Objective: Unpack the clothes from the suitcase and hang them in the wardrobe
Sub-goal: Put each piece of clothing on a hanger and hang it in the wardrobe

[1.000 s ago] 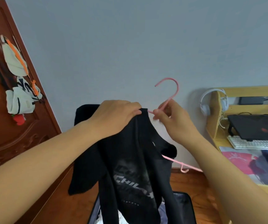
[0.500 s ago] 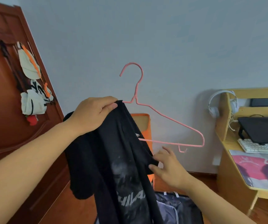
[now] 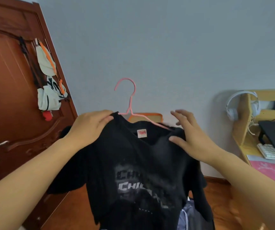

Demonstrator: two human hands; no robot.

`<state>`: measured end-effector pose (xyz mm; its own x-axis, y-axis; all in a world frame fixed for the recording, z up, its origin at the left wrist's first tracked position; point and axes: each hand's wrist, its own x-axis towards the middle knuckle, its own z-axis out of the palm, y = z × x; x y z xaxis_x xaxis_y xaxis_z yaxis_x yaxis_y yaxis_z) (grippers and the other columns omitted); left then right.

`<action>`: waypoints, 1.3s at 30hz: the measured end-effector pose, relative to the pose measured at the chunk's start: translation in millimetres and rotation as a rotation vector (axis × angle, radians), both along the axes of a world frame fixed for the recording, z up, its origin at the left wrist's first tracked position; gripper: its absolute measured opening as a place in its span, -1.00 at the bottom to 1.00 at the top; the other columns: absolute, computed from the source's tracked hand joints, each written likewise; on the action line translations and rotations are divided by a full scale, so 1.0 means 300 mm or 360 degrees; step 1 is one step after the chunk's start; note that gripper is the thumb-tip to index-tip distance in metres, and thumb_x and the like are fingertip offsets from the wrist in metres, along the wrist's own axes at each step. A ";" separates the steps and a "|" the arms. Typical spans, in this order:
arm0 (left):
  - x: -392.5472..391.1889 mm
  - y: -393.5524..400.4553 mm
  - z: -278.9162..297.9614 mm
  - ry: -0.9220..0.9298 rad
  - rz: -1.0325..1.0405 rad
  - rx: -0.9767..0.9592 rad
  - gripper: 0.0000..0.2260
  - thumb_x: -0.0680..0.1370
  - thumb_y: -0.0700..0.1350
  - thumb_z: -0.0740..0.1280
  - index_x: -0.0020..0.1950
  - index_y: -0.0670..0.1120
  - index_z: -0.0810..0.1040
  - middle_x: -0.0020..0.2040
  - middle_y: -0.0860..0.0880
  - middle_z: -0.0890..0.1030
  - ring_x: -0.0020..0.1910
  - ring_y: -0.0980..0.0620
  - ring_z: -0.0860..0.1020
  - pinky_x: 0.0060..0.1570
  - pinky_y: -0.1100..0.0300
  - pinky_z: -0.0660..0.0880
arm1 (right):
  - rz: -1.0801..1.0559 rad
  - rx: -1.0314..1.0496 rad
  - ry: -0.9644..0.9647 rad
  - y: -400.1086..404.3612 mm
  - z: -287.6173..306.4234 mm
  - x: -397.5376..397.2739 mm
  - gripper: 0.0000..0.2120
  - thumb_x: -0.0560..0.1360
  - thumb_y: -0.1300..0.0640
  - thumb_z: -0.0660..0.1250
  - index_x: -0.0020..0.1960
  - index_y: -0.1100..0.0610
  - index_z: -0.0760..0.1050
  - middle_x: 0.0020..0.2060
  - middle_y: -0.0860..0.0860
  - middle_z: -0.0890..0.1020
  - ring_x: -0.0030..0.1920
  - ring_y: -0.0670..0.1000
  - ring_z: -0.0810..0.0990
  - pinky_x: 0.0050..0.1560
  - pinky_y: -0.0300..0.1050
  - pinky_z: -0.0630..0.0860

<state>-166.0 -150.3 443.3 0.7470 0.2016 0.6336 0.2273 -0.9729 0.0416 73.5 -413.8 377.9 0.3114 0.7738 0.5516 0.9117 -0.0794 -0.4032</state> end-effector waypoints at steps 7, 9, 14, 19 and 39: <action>0.064 -0.115 0.009 0.0069 -0.0107 -0.0076 -0.67 0.67 0.20 0.15 0.24 0.13 0.63 0.03 0.19 0.70 -0.03 0.11 0.62 -0.05 0.10 0.55 | -0.0120 -0.0488 -0.0123 0.045 0.055 -0.046 -0.74 0.68 -0.14 0.03 -0.04 0.01 0.30 -0.23 0.02 0.59 -0.20 0.09 0.55 -0.13 0.03 0.48; 0.081 -0.148 0.013 0.0038 -0.0074 0.0029 -0.61 0.66 0.25 0.09 0.22 0.13 0.62 0.02 0.16 0.69 -0.04 0.09 0.62 -0.09 0.07 0.56 | -0.0090 -0.0336 -0.0048 0.064 0.079 -0.066 -0.77 0.68 -0.11 0.07 -0.03 0.02 0.29 -0.22 -0.03 0.57 -0.22 0.06 0.51 -0.18 -0.01 0.40; -0.042 -0.046 -0.045 -0.0105 0.0290 -0.0018 -0.63 0.70 0.17 0.05 0.07 -0.04 0.53 -0.10 -0.05 0.63 -0.13 -0.13 0.61 -0.19 -0.08 0.56 | -0.0278 0.0134 0.0038 -0.037 0.127 0.029 -0.73 0.63 -0.06 0.20 -0.13 0.11 0.39 -0.38 -0.01 0.52 -0.29 0.12 0.49 -0.24 0.06 0.40; -0.129 0.037 -0.109 0.0305 0.0416 -0.0172 -0.48 0.60 0.39 -0.18 -0.16 0.05 0.35 -0.29 0.04 0.51 -0.28 -0.08 0.56 -0.29 -0.03 0.47 | -0.0273 -0.0054 -0.0048 -0.056 0.150 0.075 -0.68 0.64 -0.06 0.20 -0.23 0.06 0.34 -0.42 0.01 0.49 -0.33 0.08 0.48 -0.27 -0.04 0.37; -0.154 -0.005 -0.035 0.0025 0.0441 0.0470 -0.68 0.73 0.02 0.07 0.01 -0.11 0.54 -0.20 -0.03 0.49 -0.43 -0.14 0.46 -0.50 0.03 0.42 | 0.0102 -0.0379 -0.0016 0.063 0.005 -0.008 -0.72 0.63 -0.14 0.15 0.25 -0.06 0.45 -0.09 -0.15 0.59 -0.04 0.00 0.60 -0.03 -0.08 0.48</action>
